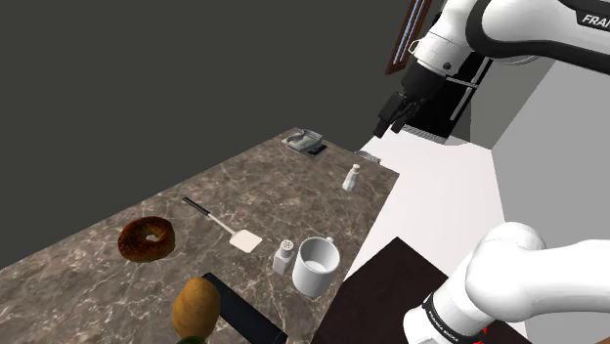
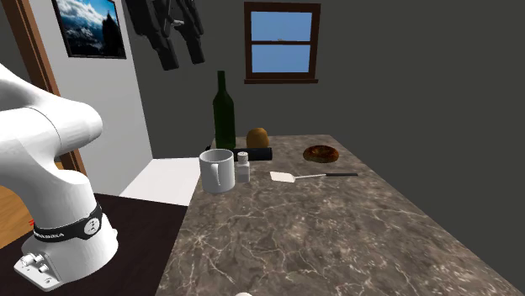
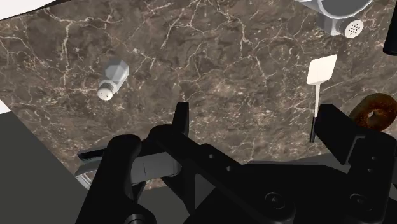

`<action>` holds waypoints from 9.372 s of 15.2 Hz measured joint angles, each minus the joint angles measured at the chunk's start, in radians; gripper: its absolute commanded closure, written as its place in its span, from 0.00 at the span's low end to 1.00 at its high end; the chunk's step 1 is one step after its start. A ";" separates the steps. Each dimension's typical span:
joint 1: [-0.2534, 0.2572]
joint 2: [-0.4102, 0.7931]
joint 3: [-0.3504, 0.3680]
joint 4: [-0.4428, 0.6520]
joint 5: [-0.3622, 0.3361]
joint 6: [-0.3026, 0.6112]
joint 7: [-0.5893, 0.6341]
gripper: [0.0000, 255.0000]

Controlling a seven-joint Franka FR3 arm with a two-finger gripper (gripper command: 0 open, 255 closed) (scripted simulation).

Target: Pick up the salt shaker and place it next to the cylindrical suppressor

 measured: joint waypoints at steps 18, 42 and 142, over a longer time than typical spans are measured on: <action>-0.064 0.287 -0.216 -0.177 -0.053 0.487 -0.225 0.00; -0.019 0.664 -0.369 -0.148 0.107 0.829 -0.458 1.00; 0.293 0.989 0.832 0.670 -0.411 0.251 1.279 1.00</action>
